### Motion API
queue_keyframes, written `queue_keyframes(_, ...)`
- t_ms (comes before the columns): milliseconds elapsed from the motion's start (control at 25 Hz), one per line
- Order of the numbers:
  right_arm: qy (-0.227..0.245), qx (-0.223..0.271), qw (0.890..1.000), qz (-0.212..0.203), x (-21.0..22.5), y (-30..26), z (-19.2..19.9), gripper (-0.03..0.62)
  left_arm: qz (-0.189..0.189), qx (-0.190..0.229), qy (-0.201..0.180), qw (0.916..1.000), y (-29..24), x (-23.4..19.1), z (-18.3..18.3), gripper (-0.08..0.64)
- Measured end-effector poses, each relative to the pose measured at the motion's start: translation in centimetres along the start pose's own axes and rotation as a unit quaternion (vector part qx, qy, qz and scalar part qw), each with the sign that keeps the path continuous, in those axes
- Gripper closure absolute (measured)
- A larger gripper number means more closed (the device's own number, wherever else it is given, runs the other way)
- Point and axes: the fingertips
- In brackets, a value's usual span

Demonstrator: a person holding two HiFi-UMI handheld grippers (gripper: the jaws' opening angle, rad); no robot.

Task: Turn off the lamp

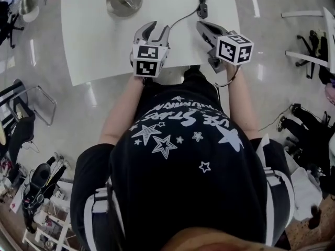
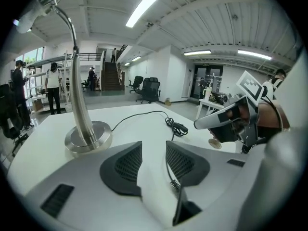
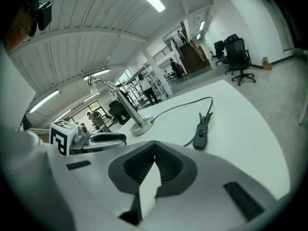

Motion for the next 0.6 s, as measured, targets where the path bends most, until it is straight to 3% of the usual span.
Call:
queue_keyframes(240, -0.024, 0.015, 0.999, 0.014, -5.8, -3.4, 1.5, 0.586, 0.009, 0.012, 0.023, 0.9996, 5.5, -6.4, 2.0, 0.414)
queue_keyframes(400, -0.036, 0.042, 0.998, 0.026, -11.3, -5.3, 2.5, 0.586, 0.025, 0.024, 0.016, 0.9993, 10.1, -10.3, 3.0, 0.414)
queue_keyframes(600, -0.053, 0.076, 0.994, 0.053, -18.3, -6.2, 5.1, 0.586, 0.073, 0.030, 0.006, 0.9969, 15.7, -13.1, 4.5, 0.414)
Point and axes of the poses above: the fingertips, and each gripper's own axes: y backward along the fingers, x to its right, z out of its underside, and after that the axes turned 5 degrees about z, right-handed
